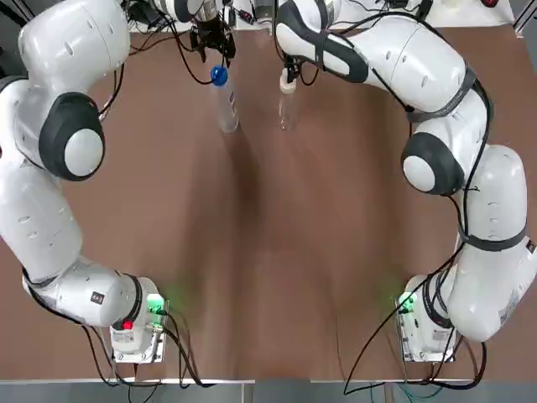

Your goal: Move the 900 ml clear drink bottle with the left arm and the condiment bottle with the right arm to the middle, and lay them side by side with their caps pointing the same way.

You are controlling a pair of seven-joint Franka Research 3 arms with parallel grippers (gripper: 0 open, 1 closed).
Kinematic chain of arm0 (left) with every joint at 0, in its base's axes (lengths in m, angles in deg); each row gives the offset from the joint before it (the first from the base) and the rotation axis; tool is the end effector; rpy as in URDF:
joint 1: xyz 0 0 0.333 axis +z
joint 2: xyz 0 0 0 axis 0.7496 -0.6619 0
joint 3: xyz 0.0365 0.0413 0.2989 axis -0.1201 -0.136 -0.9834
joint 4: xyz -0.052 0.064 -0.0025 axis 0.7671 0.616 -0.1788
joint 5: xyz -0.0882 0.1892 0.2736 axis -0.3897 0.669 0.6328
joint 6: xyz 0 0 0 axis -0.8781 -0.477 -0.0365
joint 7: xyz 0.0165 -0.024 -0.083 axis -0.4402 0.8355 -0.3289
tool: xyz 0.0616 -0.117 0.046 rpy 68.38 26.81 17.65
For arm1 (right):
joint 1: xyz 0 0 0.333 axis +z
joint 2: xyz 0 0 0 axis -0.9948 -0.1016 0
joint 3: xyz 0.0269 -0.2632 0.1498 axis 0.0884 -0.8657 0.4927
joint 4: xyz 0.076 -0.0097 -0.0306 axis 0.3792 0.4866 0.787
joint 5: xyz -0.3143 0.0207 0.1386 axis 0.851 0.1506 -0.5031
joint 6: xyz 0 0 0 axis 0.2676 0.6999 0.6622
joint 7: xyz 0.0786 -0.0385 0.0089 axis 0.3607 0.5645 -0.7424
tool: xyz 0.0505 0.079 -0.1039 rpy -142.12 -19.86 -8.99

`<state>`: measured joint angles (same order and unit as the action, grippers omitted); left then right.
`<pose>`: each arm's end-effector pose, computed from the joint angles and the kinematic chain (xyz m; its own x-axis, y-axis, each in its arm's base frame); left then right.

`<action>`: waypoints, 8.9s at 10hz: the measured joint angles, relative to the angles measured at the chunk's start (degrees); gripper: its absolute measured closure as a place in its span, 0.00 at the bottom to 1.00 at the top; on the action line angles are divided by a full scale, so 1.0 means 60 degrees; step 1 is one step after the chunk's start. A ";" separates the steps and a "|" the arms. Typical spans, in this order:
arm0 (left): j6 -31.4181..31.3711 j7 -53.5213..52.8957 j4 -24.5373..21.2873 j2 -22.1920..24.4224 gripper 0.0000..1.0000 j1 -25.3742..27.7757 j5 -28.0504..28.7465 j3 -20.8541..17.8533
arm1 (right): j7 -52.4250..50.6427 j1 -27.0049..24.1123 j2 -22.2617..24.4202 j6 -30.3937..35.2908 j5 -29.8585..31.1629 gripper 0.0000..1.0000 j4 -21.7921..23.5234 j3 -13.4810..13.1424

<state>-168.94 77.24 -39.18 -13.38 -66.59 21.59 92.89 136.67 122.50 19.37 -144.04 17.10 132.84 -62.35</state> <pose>0.5517 -0.2946 0.3974 0.9724 -0.2332 -0.0023 -0.2332 -0.9724 -0.0036 0.5378 0.4475 0.3857 0.2679 -0.9633 -0.0192 -0.9629 -0.2670 -0.0379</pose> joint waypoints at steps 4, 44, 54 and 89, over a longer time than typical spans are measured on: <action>0.0000 -0.0003 -0.0177 -0.0035 0.00 0.0009 0.0000 0.0076 | 0.0000 0.0000 0.0000 -0.0100 0.0000 0.56 -0.0028 0.0000; -0.0773 1.5456 0.1098 -0.0972 0.33 -0.0458 -0.0220 0.0014 | -2.7198 0.0173 0.0339 -0.0470 0.0722 0.10 0.0670 -0.0001; -0.0770 1.5444 0.1557 -0.1211 0.00 -0.0331 -0.0223 0.0002 | -2.7357 0.0187 0.0154 -0.0615 0.0722 0.58 0.0663 0.0016; 0.2663 -0.1875 0.0250 0.3284 0.00 0.2006 -0.1210 -0.2051 | -1.6841 -0.0846 0.0418 -0.0468 0.0400 0.66 0.0969 -0.0005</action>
<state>-152.96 65.99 -37.68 6.32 -54.55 14.33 80.58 35.62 117.43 21.88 -146.85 19.50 138.65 -62.38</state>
